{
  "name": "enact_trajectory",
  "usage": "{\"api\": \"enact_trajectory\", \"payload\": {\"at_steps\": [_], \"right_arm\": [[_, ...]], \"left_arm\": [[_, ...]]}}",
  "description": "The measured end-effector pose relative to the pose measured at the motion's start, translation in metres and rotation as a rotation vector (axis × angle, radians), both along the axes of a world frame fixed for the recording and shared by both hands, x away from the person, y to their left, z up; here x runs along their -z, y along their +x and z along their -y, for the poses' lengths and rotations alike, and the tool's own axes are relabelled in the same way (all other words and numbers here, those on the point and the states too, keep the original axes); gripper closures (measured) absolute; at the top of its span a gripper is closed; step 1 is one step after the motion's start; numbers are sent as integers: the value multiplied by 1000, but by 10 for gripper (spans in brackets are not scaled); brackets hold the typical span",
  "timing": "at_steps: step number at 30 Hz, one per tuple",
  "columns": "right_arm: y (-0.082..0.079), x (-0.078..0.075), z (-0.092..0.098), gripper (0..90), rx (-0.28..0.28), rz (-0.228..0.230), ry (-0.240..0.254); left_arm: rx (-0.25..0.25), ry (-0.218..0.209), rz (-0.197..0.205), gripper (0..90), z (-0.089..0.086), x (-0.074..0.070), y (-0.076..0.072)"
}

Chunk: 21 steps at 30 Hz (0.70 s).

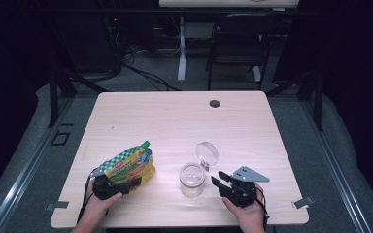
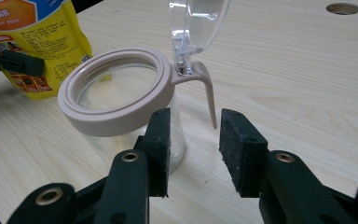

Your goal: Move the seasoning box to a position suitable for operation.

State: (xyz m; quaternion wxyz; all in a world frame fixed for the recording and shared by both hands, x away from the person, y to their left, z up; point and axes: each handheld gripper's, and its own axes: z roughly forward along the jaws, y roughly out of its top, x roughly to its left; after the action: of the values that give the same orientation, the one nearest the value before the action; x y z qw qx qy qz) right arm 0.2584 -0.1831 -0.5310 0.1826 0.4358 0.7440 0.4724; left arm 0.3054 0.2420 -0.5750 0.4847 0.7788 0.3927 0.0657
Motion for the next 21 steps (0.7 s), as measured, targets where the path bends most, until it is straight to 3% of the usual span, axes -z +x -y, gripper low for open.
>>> {"api": "enact_trajectory", "payload": {"at_steps": [7, 21], "right_arm": [[0, 0, 0, 638, -1, -1, -1], [0, 0, 0, 637, -3, 0, -6]], "left_arm": [[-8, -14, 31, 459, 1, 3, -1], [-3, -17, 49, 530, 4, 5, -1]]}}
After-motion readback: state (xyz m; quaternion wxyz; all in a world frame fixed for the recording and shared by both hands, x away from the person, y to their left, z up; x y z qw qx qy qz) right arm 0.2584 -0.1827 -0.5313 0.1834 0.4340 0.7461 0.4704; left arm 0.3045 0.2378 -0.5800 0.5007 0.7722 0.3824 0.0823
